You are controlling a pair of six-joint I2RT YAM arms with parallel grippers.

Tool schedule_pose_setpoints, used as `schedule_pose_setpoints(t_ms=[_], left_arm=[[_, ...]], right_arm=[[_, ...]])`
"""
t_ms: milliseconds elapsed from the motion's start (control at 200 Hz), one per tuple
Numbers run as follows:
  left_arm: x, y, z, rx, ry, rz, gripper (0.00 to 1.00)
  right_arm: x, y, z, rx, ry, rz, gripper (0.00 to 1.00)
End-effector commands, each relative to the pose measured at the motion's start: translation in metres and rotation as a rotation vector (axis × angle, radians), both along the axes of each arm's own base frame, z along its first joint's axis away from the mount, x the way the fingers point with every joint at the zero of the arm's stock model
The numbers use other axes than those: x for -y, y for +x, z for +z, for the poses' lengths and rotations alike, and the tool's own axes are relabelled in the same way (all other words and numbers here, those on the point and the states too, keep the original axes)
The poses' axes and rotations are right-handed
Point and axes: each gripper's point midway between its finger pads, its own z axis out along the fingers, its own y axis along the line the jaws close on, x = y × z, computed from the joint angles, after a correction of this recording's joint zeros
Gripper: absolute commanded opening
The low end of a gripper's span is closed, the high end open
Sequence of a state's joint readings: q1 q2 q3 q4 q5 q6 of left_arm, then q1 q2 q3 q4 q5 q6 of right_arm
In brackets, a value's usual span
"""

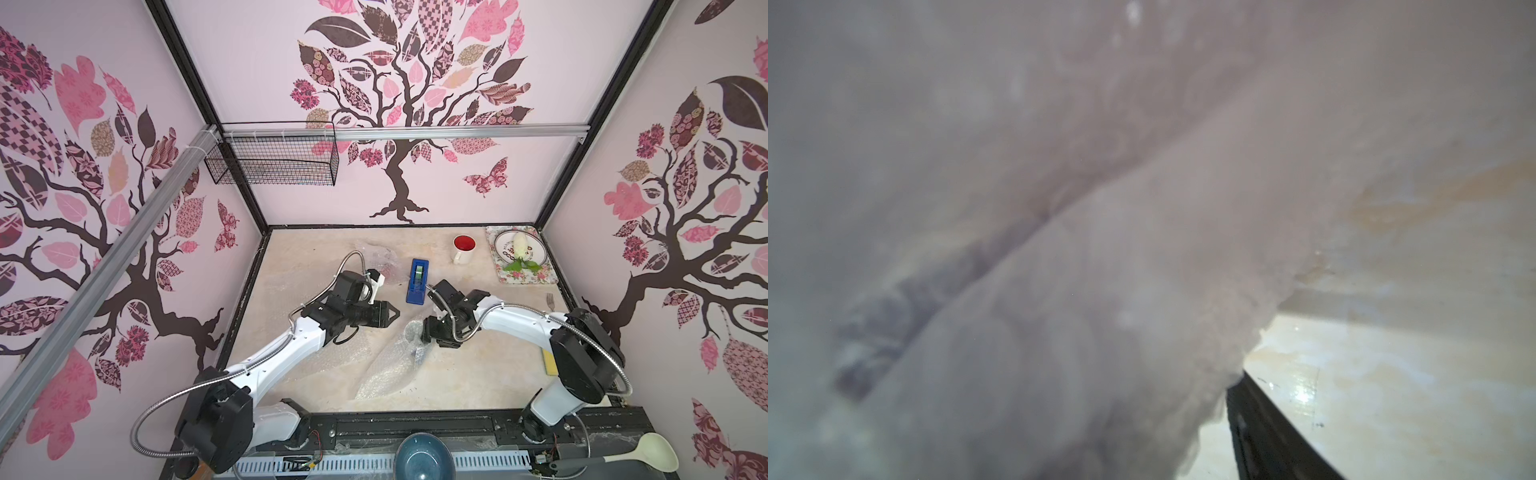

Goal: Wrap mugs in bubble wrap
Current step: Wrap the mug in bubble wrap.

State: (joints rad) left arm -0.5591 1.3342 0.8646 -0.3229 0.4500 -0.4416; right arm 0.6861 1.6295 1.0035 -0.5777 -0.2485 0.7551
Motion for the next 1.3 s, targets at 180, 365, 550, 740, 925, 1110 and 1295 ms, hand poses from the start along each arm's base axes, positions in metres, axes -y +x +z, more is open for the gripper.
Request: schedule_pose_setpoints(t_ms=[180, 365, 550, 740, 925, 1110, 1295], left_arm=[[0.026, -0.009, -0.034, -0.111, -0.004, -0.139, 0.48], [0.037, -0.024, -0.055, -0.143, 0.056, -0.207, 0.46], [0.033, -0.027, -0.079, -0.172, 0.186, -0.205, 0.43], [0.022, -0.02, -0.097, -0.178, 0.302, -0.172, 0.39], [0.025, -0.013, -0.091, -0.159, 0.291, -0.146, 0.36], [0.031, -0.011, -0.084, -0.145, 0.271, -0.156, 0.36], [0.034, -0.011, -0.082, -0.144, 0.264, -0.163, 0.36]], right_arm=[[0.003, 0.005, 0.003, 0.017, -0.026, -0.012, 0.66], [0.002, 0.006, 0.004, 0.017, -0.017, -0.01, 0.66], [-0.001, 0.007, 0.009, 0.026, -0.004, -0.006, 0.67], [0.005, 0.02, 0.038, 0.072, 0.061, -0.048, 0.81], [0.057, 0.044, 0.068, 0.131, 0.081, -0.153, 0.89], [0.099, 0.085, 0.074, 0.259, 0.092, -0.215, 0.91], [0.1, 0.132, 0.058, 0.286, 0.13, -0.18, 0.88]])
